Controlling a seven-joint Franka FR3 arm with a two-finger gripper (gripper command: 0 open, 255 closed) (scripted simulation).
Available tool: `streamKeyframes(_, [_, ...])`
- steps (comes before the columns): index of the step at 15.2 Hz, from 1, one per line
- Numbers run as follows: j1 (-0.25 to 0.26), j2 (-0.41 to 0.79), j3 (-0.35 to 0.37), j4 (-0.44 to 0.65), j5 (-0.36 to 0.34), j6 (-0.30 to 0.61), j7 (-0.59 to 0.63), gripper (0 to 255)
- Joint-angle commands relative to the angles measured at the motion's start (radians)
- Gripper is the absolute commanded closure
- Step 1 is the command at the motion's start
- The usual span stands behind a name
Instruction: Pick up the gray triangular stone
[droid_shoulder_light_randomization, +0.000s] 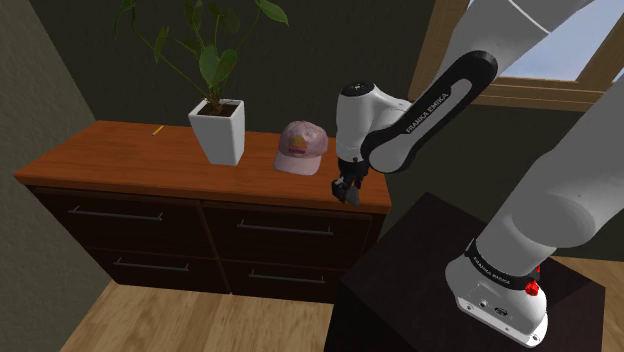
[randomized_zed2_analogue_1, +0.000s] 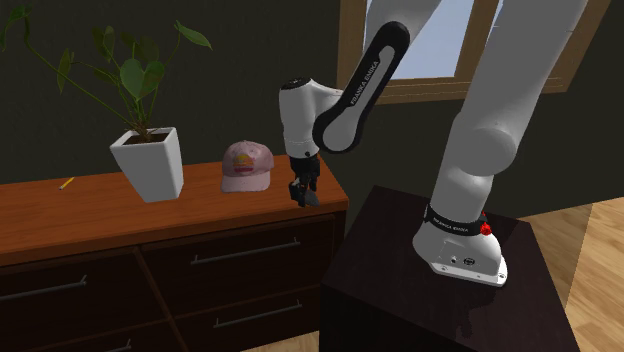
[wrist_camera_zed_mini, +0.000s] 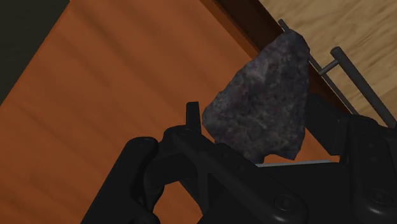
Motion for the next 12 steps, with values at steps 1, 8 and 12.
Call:
streamKeyframes(1, [0.000, 0.002, 0.000, 0.000, 0.000, 0.001, 0.000, 255])
streamKeyframes(8, [0.013, -0.063, -0.004, 0.006, 0.051, -0.065, -0.044, 255])
streamKeyframes(12, [0.026, -0.122, -0.010, 0.017, 0.088, -0.130, -0.077, 255])
